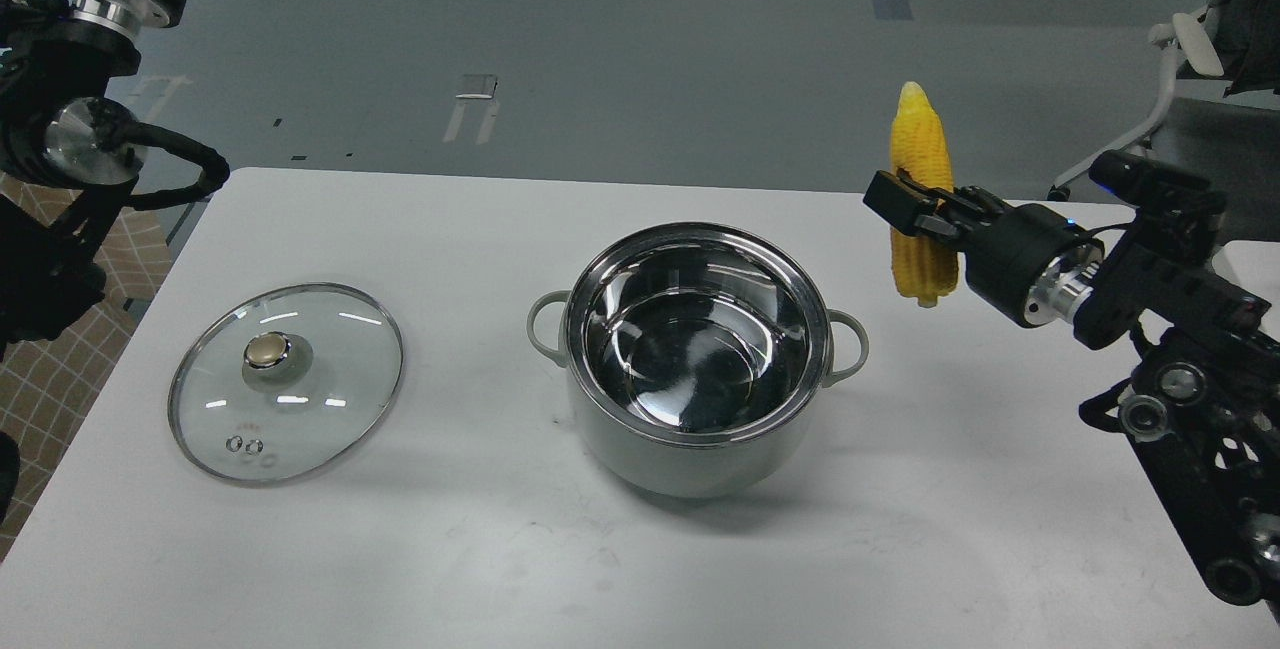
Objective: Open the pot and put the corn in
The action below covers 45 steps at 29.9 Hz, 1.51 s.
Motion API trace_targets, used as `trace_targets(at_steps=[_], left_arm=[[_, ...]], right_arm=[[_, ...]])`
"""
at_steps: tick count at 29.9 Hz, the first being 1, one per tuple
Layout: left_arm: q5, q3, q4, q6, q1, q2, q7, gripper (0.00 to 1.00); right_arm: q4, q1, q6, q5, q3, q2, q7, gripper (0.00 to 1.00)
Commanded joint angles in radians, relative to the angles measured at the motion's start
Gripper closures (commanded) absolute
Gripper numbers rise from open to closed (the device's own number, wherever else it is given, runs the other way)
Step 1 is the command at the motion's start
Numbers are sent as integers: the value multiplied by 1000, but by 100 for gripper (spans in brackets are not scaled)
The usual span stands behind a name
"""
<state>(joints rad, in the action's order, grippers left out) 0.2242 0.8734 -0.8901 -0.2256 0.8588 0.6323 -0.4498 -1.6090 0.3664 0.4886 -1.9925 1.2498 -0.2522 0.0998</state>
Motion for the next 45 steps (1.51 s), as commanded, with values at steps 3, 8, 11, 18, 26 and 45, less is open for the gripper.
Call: trace_targets(at_steps=[3,8,11,18,26,45], left_arm=[[1,-2,0,-1,2,0,2,6],[1,-1,0,-5,2,3,2,6],[1,-1,0,-6,0,3,2,6],[3,-2,0,-8,0,-6,2,6],[6,-2,0,-9,0,-6,2,6],[-3,21,2,-11,0,1,-10,2]], right_arm=[[4,89,0,-5,-199,73,8,100],[32,94,0,-11,-377,64,80,91],[47,86,0,-11,-389,67,83,80],[58,86,0,-11,-389,73,84,40],[57,86,0,-11,-389,87,84,12],[44,220,0,63,-3,129,70,3]])
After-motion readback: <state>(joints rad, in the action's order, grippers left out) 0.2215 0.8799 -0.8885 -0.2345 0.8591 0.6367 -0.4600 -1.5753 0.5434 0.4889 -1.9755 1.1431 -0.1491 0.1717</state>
